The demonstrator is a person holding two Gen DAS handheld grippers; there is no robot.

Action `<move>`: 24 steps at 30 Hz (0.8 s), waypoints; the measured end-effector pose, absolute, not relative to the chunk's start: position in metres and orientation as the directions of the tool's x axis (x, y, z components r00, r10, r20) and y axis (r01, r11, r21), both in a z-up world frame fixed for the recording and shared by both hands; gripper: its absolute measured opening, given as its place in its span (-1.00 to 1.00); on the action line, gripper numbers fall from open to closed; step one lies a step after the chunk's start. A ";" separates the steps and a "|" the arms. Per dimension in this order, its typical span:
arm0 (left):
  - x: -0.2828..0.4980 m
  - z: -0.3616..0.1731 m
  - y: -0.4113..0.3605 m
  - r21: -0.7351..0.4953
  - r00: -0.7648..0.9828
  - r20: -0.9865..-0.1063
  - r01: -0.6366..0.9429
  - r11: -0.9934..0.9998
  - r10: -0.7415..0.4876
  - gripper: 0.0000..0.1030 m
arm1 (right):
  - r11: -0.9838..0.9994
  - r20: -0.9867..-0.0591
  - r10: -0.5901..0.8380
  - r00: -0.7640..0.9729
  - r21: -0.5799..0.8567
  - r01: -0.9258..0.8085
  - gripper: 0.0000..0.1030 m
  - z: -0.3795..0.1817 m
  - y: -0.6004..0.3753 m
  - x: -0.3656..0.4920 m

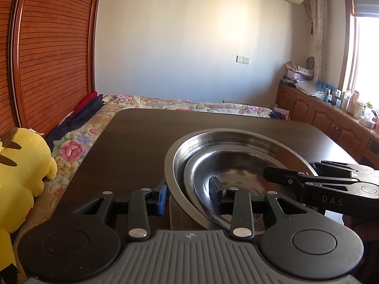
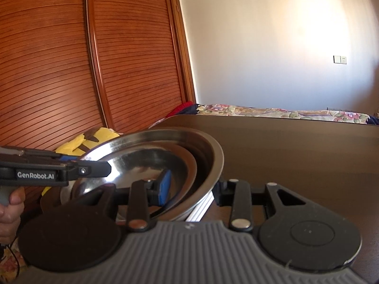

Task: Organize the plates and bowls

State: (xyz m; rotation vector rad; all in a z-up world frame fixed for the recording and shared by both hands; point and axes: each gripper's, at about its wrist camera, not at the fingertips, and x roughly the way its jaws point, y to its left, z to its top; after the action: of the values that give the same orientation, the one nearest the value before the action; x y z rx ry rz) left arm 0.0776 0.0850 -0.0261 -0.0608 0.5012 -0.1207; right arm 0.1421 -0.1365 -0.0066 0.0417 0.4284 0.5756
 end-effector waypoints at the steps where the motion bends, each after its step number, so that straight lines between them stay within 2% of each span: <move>1: 0.077 -0.026 0.085 -0.088 0.870 -0.475 0.100 0.991 -0.130 -0.27 | 0.841 -0.382 0.535 0.754 0.153 -0.519 -0.22 -0.006 -0.136 0.142; 5: 0.078 -0.026 0.084 -0.086 0.871 -0.475 0.100 0.991 -0.129 -0.27 | 0.838 -0.387 0.538 0.748 0.151 -0.525 -0.20 -0.005 -0.137 0.142; 9: 0.078 -0.026 0.083 -0.079 0.871 -0.475 0.098 0.992 -0.124 -0.27 | 0.844 -0.394 0.524 0.755 0.123 -0.522 0.12 -0.004 -0.134 0.140; 24: 0.076 -0.022 0.081 -0.062 0.878 -0.468 0.082 0.995 -0.101 -0.12 | 0.877 -0.366 0.476 0.800 0.129 -0.463 0.20 0.007 -0.154 0.133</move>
State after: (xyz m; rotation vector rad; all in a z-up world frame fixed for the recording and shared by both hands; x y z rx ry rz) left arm 0.0762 0.0812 -0.0218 -0.0405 0.4899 -0.0956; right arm 0.1327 -0.1536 0.0066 0.0336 0.4009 0.5036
